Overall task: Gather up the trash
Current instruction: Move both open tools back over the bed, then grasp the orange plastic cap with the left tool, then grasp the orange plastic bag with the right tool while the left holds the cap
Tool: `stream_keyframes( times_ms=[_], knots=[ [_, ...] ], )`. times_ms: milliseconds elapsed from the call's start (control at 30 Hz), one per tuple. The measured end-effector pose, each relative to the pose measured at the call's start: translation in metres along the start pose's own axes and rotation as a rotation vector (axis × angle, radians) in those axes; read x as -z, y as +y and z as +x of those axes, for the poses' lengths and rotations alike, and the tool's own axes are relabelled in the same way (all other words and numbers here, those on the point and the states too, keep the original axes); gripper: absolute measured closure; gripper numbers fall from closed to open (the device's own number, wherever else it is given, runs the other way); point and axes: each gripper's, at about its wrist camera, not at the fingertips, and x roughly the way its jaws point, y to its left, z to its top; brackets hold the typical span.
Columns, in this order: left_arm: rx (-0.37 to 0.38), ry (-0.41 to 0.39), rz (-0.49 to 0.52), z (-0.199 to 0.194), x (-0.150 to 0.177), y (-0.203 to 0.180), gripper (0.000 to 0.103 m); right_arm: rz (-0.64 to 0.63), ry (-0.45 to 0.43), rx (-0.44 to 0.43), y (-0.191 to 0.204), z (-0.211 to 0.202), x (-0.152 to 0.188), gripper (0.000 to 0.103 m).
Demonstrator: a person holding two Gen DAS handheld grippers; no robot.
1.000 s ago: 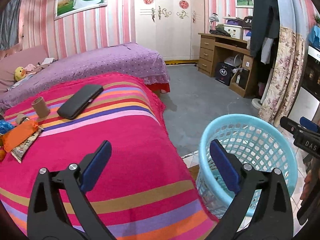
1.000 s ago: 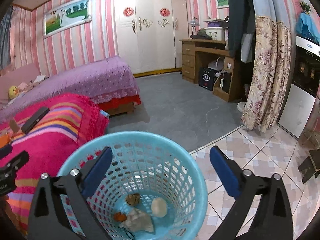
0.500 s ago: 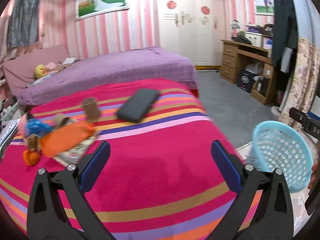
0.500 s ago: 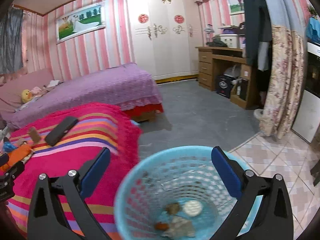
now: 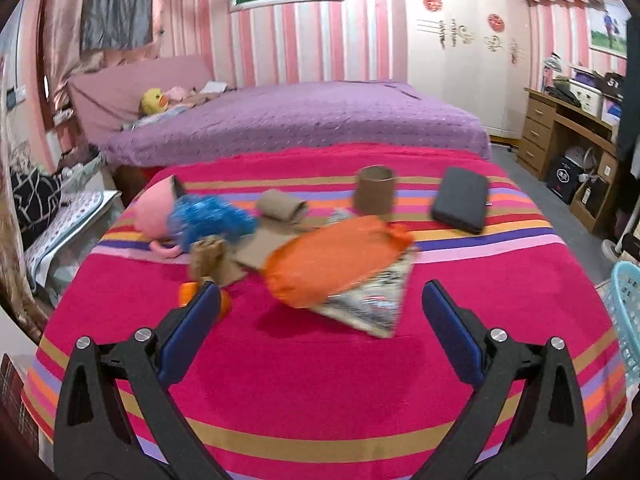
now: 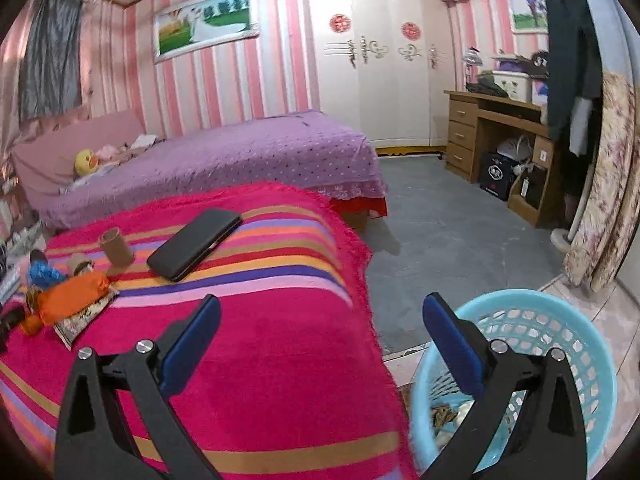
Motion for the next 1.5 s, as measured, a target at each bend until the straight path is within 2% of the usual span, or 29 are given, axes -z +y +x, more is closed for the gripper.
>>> stream_keyframes(
  times_ms=[133,267,367,433,533,667,733,800,867,1000,1167,1367,1500],
  knots=[
    [-0.054,0.016,-0.012,0.015,0.004,0.037,0.006,-0.032,0.011,-0.01,0.024,0.005,0.003,0.005],
    [-0.062,0.057,-0.046,0.032,0.007,0.066,0.007,-0.067,0.019,0.0,0.041,0.009,0.007,0.005],
    [-0.088,0.09,-0.036,0.046,0.012,0.081,0.02,-0.073,0.03,-0.009,0.05,0.013,0.008,0.005],
    [-0.067,0.107,-0.041,0.052,0.014,0.09,0.031,-0.077,0.037,-0.019,0.058,0.015,0.009,0.005],
    [-0.068,0.105,-0.042,0.053,0.014,0.098,0.041,-0.091,0.043,-0.025,0.068,0.017,0.011,0.005],
    [-0.02,0.12,-0.074,0.056,0.013,0.106,0.052,-0.104,0.05,-0.037,0.08,0.02,0.014,0.005],
    [-0.02,0.139,-0.057,0.062,0.016,0.104,0.07,-0.118,0.056,-0.038,0.088,0.021,0.016,0.005],
    [-0.003,0.156,-0.053,0.065,0.018,0.104,0.082,-0.132,0.059,-0.041,0.094,0.021,0.018,0.005],
    [0.019,0.146,-0.069,0.062,0.016,0.107,0.089,-0.15,0.059,-0.045,0.102,0.02,0.02,0.005],
    [0.039,0.114,-0.064,0.052,0.013,0.111,0.091,-0.188,0.062,-0.058,0.12,0.018,0.023,0.005],
    [0.015,0.087,-0.069,0.043,0.009,0.124,0.092,-0.228,0.064,-0.12,0.153,0.009,0.027,0.005],
    [-0.054,0.071,-0.088,0.042,0.007,0.148,0.092,-0.315,0.08,-0.215,0.218,0.009,0.037,0.005],
    [-0.061,0.09,-0.114,0.047,0.009,0.162,0.092,-0.378,0.09,-0.277,0.266,0.011,0.042,0.005]
  ],
)
